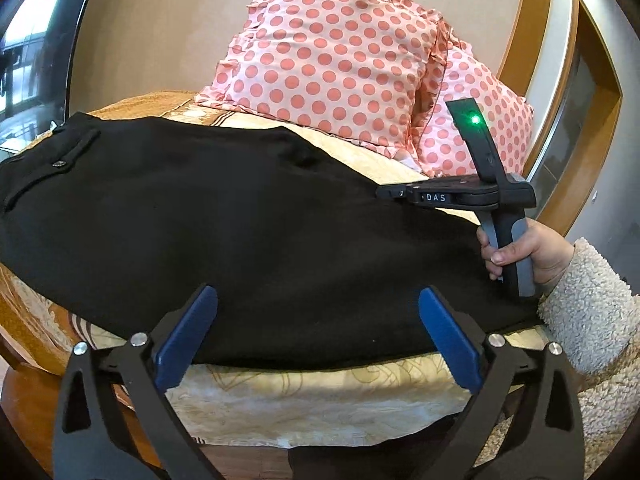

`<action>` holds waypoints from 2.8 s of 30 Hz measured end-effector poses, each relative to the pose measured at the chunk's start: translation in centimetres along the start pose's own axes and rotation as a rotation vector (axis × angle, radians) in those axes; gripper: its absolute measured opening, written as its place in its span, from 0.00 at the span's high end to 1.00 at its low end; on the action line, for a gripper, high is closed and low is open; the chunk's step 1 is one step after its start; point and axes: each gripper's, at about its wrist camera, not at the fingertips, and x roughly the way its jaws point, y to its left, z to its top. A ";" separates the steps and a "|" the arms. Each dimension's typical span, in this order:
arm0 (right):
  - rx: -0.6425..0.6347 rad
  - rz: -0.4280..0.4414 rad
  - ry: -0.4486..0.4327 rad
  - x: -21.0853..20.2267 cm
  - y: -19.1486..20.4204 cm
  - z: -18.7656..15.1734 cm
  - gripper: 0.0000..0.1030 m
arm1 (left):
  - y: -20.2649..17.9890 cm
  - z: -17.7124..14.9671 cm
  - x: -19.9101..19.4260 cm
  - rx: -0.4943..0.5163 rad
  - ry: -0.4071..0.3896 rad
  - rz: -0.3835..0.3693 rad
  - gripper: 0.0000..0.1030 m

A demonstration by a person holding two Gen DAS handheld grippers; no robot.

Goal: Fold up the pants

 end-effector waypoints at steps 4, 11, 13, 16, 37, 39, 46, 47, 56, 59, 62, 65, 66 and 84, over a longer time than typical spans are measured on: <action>0.067 -0.029 0.016 1.0 -1.1 0.6 0.99 | -0.1 0.1 0.1 0.004 0.006 0.005 0.02; 0.232 -0.083 0.005 -1.7 -3.9 -1.0 0.64 | -0.7 0.2 0.0 0.021 0.029 0.037 0.02; 0.299 -0.085 -0.047 -4.4 -5.4 -3.1 0.56 | -0.8 0.3 -0.2 0.020 0.027 0.027 0.02; 0.372 -0.142 -0.095 -8.5 -7.6 -7.3 0.56 | -1.3 0.3 -0.5 0.026 0.012 -0.001 0.02; 1.473 -0.699 -0.375 -30.2 -21.5 -39.1 0.34 | -2.3 -0.1 1.1 0.091 0.029 0.049 0.02; 1.543 -0.662 -0.388 -30.0 -21.7 -40.8 0.34 | -2.4 -0.1 1.1 0.089 0.030 0.048 0.02; 1.592 -0.495 -0.481 -29.4 -19.2 -41.1 0.42 | -2.2 0.0 1.2 0.080 0.031 0.042 0.02; 1.598 -0.434 -0.498 -28.8 -18.9 -41.0 0.45 | -2.2 0.0 1.2 0.082 0.030 0.044 0.02; 1.516 -0.484 -0.559 -27.6 -18.8 -39.4 0.93 | -1.9 0.2 1.2 0.068 0.031 0.027 0.02; 1.263 -0.495 -0.625 -28.2 -17.1 -32.1 0.93 | -1.8 0.2 1.3 0.060 0.031 0.024 0.02; 1.007 -0.330 -0.692 -27.0 -13.9 -23.4 0.93 | -2.1 0.1 1.3 0.069 0.033 0.040 0.02; 0.741 -0.099 -0.672 -23.1 -8.1 -15.0 0.93 | -2.2 0.1 1.4 0.068 0.037 0.054 0.02; 0.649 -0.004 -0.623 -20.3 -5.3 -12.3 0.93 | -2.1 0.2 1.3 0.063 0.039 0.052 0.02; 0.393 0.187 -0.267 -6.1 7.3 -7.4 0.93 | 8.5 1.9 -6.9 -0.316 -0.118 0.128 0.02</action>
